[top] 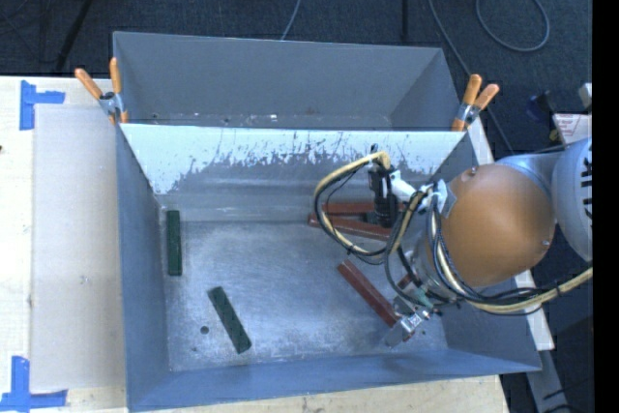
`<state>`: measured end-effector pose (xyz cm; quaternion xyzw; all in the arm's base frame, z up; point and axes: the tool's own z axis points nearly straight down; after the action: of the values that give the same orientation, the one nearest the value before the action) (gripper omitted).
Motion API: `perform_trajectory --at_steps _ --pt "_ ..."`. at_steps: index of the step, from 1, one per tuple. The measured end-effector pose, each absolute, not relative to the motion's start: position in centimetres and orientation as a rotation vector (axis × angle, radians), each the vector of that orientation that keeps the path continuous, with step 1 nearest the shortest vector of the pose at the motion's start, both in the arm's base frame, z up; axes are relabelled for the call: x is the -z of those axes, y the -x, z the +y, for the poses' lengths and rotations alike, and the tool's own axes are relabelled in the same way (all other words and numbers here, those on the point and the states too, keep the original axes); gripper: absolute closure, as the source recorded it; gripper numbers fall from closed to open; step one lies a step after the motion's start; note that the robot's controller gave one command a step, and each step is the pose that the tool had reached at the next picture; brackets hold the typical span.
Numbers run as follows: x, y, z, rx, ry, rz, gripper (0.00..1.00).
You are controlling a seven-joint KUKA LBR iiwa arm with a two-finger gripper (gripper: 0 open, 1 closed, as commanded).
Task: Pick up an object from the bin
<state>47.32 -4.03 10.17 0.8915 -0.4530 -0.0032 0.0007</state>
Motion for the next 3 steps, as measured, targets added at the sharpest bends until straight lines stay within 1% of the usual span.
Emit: perform_trajectory --at_steps 1,2,3 --pt "-12.6 -48.1 1.0 0.005 -2.817 -1.395 1.0" --pt "-15.2 -47.9 -4.4 0.005 -2.915 -1.168 1.0" --pt "-15.1 -47.8 -4.3 0.009 -2.915 -1.172 1.0"
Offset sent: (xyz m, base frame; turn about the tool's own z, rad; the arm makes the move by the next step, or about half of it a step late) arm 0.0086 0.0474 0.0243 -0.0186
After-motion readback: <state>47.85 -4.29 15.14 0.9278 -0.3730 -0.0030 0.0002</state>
